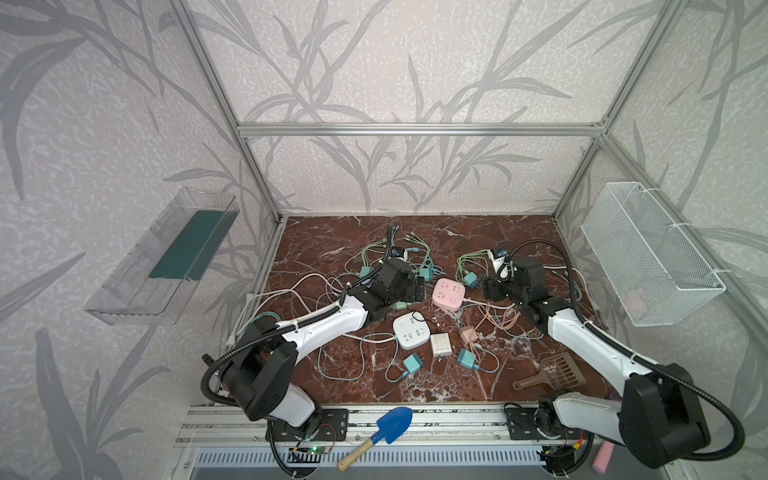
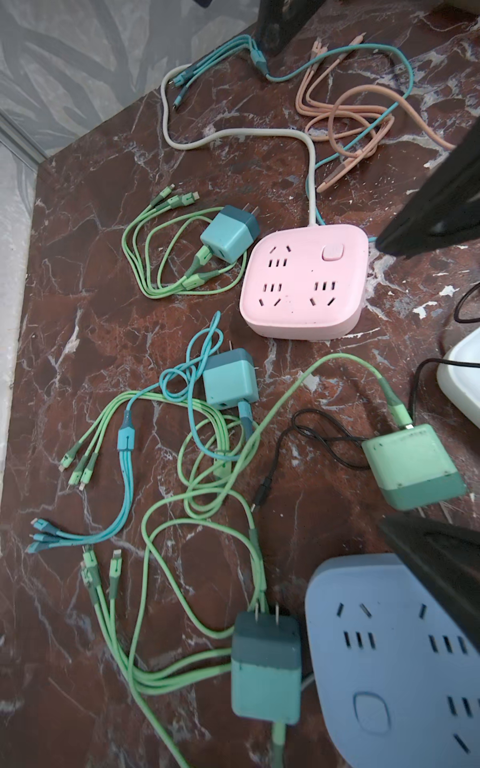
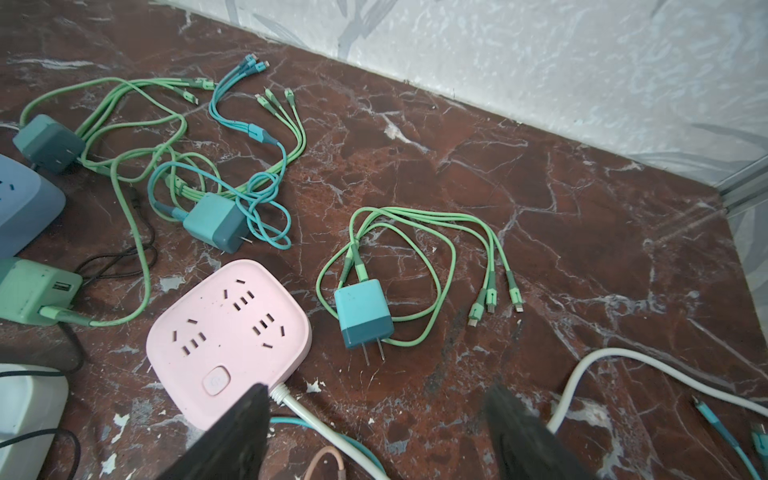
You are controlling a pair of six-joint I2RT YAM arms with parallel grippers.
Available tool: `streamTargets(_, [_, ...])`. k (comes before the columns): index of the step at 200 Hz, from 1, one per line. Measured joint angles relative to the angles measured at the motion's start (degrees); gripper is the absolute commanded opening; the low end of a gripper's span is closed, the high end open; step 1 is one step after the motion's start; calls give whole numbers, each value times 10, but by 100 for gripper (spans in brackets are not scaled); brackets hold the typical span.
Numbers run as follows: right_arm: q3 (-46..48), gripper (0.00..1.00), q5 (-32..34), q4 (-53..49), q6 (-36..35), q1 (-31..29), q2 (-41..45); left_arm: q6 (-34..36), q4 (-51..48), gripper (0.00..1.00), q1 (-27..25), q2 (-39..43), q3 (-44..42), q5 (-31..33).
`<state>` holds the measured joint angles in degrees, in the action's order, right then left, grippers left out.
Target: Pull the plug off the socket
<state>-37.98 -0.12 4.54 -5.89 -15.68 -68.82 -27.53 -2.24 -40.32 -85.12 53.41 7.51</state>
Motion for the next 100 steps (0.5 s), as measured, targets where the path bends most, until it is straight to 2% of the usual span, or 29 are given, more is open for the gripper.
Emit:
streamTargets(61, [115, 90, 66, 135, -2, 0, 71, 24, 6, 99, 0, 74, -55, 68])
streamTargets(100, [167, 92, 113, 202, -14, 0, 77, 38, 5, 99, 0, 118, -87, 109])
